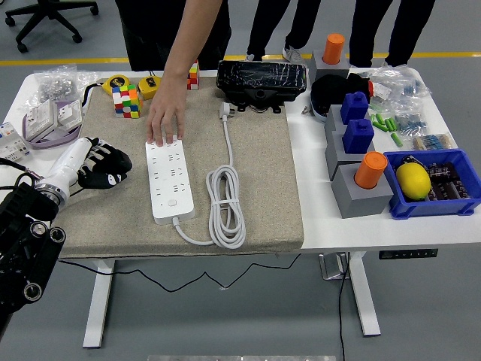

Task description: Pick up the plug,place it near the board,insert it into the board,press the button

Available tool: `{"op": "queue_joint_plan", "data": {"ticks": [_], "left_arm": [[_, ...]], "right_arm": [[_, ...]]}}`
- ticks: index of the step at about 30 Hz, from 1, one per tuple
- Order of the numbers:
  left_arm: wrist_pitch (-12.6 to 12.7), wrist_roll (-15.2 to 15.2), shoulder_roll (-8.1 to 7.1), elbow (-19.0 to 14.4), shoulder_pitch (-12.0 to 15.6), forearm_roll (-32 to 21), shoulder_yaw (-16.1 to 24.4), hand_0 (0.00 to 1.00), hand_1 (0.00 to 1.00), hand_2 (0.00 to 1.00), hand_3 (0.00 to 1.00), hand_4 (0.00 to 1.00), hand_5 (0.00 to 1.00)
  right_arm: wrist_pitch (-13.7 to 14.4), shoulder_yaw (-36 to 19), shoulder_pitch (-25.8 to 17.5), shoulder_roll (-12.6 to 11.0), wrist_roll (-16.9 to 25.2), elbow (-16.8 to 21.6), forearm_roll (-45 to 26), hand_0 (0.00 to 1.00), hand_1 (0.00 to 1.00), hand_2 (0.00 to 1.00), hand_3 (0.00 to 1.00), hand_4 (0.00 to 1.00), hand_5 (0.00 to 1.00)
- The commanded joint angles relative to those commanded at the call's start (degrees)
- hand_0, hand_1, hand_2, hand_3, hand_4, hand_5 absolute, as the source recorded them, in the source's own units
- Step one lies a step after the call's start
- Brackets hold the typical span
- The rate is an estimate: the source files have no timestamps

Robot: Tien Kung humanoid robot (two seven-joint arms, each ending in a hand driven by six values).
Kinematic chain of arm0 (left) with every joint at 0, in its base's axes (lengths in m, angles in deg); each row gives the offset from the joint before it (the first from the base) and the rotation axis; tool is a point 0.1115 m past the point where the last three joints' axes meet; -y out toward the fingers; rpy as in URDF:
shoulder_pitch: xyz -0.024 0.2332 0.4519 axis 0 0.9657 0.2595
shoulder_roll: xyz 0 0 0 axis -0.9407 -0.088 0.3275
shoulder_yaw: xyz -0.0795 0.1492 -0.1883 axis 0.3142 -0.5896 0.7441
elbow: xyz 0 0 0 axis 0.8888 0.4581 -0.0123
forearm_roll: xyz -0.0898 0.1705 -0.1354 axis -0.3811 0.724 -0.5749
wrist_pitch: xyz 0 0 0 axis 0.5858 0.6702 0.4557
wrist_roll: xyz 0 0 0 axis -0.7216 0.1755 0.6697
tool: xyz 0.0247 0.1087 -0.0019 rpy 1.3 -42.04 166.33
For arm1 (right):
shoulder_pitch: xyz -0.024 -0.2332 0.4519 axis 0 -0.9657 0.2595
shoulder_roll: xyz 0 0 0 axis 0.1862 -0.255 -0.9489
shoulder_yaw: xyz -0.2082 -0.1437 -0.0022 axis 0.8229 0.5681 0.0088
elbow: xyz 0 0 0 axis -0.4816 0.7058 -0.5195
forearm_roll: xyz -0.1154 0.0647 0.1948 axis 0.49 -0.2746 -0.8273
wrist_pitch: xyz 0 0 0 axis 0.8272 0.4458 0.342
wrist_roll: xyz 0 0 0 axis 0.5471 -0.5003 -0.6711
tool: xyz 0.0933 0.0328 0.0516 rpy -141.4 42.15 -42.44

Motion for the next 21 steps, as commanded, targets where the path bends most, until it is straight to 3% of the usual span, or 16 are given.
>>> {"op": "queue_joint_plan", "data": {"ticks": [10, 16, 18, 21], "left_arm": [[1.0, -0.5, -0.45, -4.5, 0.3, -2.2, -2.0, 0.233, 0.328, 0.381, 0.493, 0.749, 0.002], [-0.1, -0.7, -1.11, -5.9, 0.1, -3.2, -4.3, 0.239, 0.346, 0.381, 0.490, 0.741, 0.002], [-0.6, -0.8, -1.50, -6.0, -0.1, -3.9, -5.2, 0.239, 0.346, 0.381, 0.490, 0.741, 0.002], [-2.1, -1.0, -3.44, -5.9, -1.1, -5.6, -8.9, 0.239, 0.346, 0.381, 0.490, 0.741, 0.002]], "right_arm": [[-0.1, 0.3, -0.3, 0.2, -0.1, 0.0, -0.2, 0.766, 0.710, 0.714, 0.764, 0.998, 0.998], [0.0, 0.6, 0.1, -0.1, 0.1, 0.0, -0.6, 0.766, 0.710, 0.714, 0.763, 0.998, 0.998], [0.0, 0.6, 0.1, -0.1, 0.1, 0.0, -0.6, 0.766, 0.710, 0.714, 0.763, 0.998, 0.998], [0.0, 0.6, 0.1, 0.0, 0.0, 0.0, -0.7, 0.766, 0.710, 0.714, 0.763, 0.998, 0.998]]}}
